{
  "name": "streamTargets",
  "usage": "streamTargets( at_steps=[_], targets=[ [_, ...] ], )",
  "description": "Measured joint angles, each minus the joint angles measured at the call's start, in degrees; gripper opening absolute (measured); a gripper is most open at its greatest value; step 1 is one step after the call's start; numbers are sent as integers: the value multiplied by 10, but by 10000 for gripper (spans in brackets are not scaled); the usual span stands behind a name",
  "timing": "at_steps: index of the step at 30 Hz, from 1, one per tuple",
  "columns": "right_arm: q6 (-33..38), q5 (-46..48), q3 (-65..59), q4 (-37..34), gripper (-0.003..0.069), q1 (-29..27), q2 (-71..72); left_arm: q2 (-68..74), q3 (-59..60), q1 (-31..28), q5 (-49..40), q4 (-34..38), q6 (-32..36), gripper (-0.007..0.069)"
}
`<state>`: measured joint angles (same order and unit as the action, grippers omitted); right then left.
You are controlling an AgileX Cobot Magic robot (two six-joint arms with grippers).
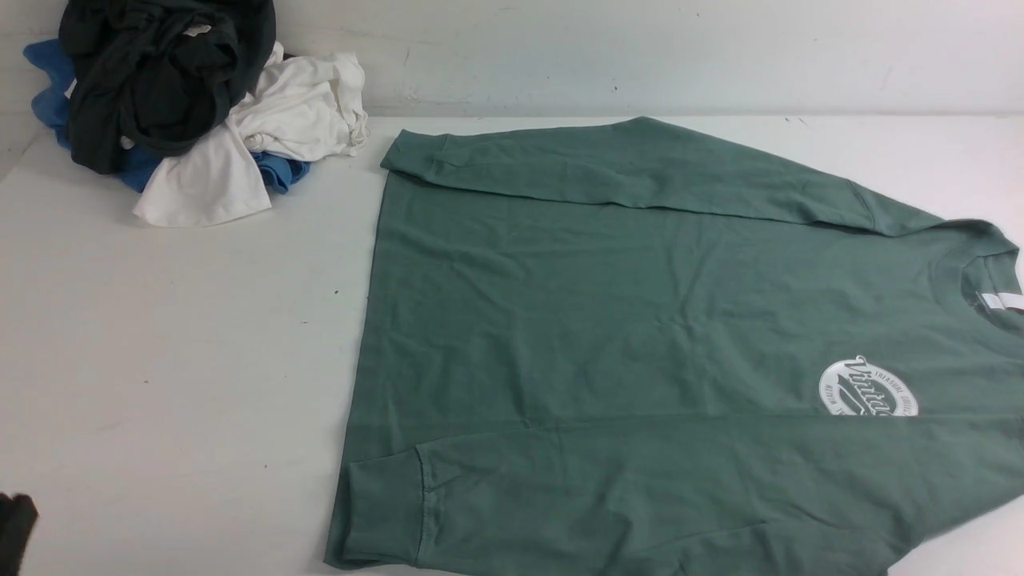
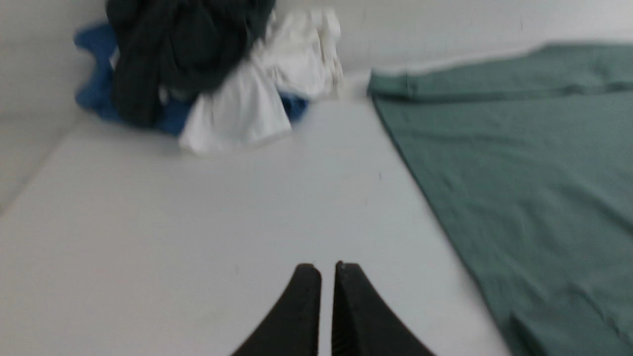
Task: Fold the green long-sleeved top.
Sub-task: Use the left arm to clamp the cuff closest to it
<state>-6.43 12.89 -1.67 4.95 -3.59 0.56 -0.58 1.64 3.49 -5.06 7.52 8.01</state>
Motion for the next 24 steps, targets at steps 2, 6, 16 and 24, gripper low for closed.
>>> streamTargets(
  at_steps=[2, 6, 16, 24],
  targets=[
    [-1, -100, 0, 1, -14, 0, 0, 0, 0, 0, 92, 2, -6, 26],
    [-24, -320, 0, 4, -14, 0, 0, 0, 0, 0, 268, 5, -20, 26],
    [-96, -394, 67, 14, -14, 0, -35, 63, -112, 0, 295, -14, -132, 23],
    [-96, -4, 312, 121, -13, 0, -276, 375, -335, 9, 41, -26, -145, 5]
  ],
)
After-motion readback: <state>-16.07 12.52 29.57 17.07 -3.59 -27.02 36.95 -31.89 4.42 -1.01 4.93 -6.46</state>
